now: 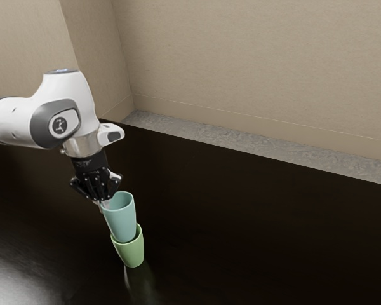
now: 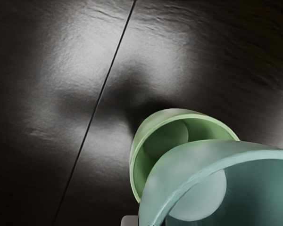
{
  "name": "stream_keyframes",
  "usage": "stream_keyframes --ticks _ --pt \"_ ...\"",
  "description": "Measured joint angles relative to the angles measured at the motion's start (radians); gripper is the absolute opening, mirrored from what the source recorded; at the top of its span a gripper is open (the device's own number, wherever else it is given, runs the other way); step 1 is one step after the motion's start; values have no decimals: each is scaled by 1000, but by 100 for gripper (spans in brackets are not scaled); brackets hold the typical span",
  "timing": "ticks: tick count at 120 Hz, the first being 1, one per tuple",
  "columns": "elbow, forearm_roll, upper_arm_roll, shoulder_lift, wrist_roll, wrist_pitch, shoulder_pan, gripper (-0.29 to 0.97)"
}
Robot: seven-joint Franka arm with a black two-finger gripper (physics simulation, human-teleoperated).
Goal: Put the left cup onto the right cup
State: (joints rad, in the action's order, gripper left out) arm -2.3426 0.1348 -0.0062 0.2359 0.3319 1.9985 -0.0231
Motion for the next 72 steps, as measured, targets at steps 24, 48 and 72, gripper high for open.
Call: stream_keyframes --ticks 24,48,72 --pt "0 -1 0 -16 7 25 3 -11" --pt "0 -1 0 -28 12 46 5 -11" --pt "-5 -1 0 -43 16 58 8 -11"
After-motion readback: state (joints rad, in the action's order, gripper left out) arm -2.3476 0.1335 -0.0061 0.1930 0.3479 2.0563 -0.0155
